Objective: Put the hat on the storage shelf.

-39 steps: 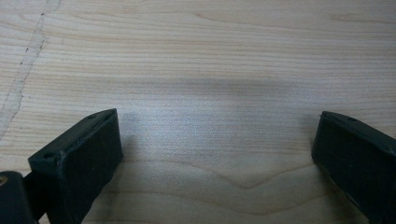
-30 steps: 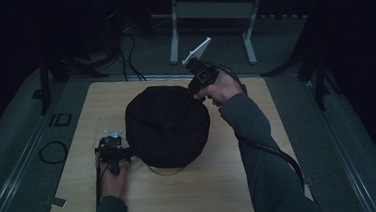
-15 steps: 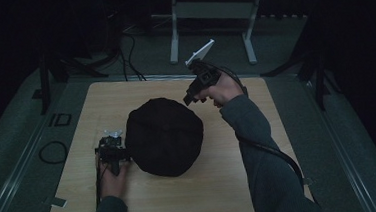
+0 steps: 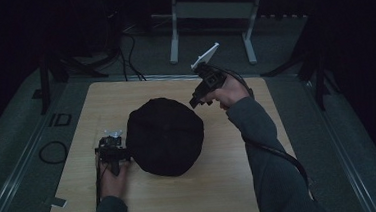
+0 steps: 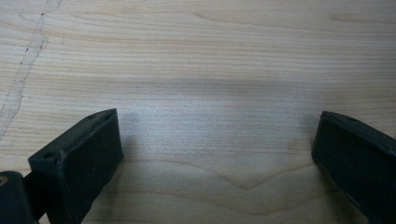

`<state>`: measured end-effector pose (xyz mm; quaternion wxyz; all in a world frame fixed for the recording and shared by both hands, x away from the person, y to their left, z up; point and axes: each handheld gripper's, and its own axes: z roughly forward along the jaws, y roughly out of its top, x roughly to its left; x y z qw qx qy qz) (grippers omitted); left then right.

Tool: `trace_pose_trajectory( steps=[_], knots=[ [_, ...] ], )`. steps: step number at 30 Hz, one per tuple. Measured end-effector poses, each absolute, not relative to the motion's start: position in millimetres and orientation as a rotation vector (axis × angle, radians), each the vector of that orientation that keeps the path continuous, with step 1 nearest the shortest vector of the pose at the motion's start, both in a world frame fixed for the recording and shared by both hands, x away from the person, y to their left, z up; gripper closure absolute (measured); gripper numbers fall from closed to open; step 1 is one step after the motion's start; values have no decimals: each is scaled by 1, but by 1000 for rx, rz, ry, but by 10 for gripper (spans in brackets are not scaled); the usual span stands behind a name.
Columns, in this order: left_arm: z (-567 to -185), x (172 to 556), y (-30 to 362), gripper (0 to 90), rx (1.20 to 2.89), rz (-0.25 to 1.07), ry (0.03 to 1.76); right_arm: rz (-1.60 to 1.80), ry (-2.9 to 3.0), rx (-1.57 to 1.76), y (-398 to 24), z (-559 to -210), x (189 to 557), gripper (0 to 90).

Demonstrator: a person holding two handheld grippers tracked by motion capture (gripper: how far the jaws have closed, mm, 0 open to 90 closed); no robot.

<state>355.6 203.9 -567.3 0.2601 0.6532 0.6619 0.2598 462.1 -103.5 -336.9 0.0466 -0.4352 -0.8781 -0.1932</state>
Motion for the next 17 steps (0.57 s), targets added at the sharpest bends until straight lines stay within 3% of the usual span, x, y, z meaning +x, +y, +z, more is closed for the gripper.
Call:
trace_pose_trajectory(
  steps=[17],
  knots=[
    [-567, 356, 204, 12, 1770, 704, 1793, -557, -2618, -1375, -151, -368, 461, 548]
  ],
)
